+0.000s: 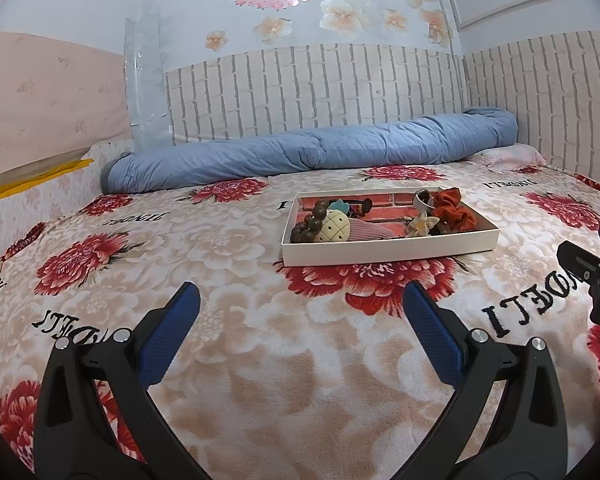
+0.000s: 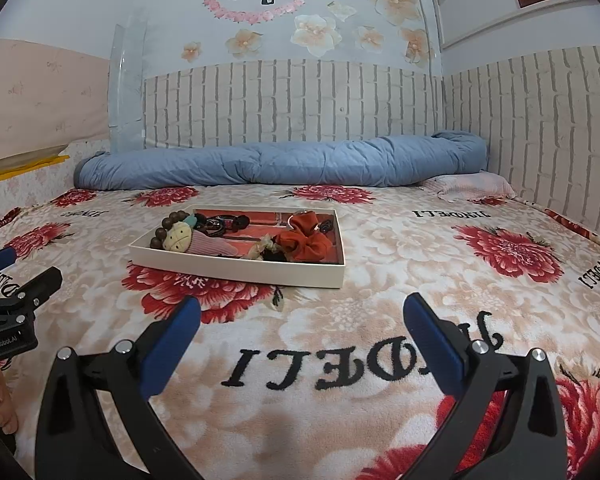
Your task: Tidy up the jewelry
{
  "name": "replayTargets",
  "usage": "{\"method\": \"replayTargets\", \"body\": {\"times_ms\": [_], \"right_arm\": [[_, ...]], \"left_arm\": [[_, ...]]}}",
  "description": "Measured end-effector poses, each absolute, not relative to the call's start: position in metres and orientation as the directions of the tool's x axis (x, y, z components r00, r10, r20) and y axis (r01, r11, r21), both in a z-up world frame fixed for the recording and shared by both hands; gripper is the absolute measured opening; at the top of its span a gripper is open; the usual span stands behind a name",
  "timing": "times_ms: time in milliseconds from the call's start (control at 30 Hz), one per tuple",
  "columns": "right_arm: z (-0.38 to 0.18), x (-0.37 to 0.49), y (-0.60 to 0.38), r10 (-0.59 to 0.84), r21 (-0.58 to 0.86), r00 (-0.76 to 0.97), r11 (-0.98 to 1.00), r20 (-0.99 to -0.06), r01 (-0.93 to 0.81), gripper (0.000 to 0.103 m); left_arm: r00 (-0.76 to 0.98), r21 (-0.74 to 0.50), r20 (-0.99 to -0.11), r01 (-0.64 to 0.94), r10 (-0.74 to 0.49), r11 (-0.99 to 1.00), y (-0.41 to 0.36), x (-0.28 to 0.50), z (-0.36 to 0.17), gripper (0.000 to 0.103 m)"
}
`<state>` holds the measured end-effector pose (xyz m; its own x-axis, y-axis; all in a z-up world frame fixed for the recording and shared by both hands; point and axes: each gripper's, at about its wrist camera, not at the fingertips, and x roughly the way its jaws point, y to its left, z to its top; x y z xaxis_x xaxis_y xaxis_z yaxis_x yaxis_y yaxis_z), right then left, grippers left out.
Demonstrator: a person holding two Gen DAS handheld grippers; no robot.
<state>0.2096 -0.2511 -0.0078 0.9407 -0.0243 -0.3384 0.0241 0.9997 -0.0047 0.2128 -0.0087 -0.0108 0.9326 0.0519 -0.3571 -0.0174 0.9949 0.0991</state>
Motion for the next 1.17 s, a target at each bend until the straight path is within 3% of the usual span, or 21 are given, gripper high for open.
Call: {"method": "replayTargets", "body": {"times_ms": [1167], "right_arm": [[-0.008, 0.2101, -0.253, -0.026, -0.003, 0.941, 1.0, -0.337, 0.027, 0.099]], "left_arm": [[0.933, 0.114, -0.356, -0.016, 0.056, 0.993, -0.0116, 0.2157, -0.0105, 0.098]]}}
